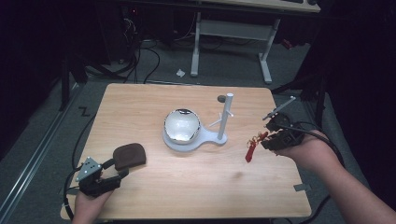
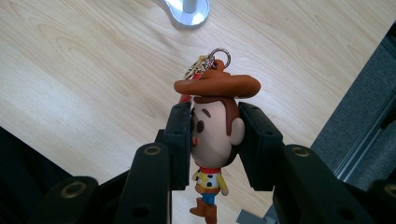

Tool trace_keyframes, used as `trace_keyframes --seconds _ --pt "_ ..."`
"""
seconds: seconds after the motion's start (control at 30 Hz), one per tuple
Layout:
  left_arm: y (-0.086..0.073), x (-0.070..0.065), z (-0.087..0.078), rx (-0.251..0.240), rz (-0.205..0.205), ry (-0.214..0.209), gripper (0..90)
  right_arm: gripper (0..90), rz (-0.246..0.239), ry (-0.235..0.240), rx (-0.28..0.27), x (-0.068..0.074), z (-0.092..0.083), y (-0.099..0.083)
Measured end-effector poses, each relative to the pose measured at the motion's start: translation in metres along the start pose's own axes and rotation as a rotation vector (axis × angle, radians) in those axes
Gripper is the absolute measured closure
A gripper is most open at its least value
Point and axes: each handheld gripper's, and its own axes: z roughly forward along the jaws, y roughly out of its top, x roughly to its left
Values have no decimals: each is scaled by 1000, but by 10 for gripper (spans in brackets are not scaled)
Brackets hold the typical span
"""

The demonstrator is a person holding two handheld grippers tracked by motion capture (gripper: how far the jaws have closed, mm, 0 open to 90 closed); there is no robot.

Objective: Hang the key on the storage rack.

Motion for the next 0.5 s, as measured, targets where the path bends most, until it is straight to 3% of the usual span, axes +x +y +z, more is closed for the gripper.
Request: trace_keyframes --seconds 0.5 --pt "0 0 -1 -4 -1 -2 277 670 -40 4 -13 10 -4 27"
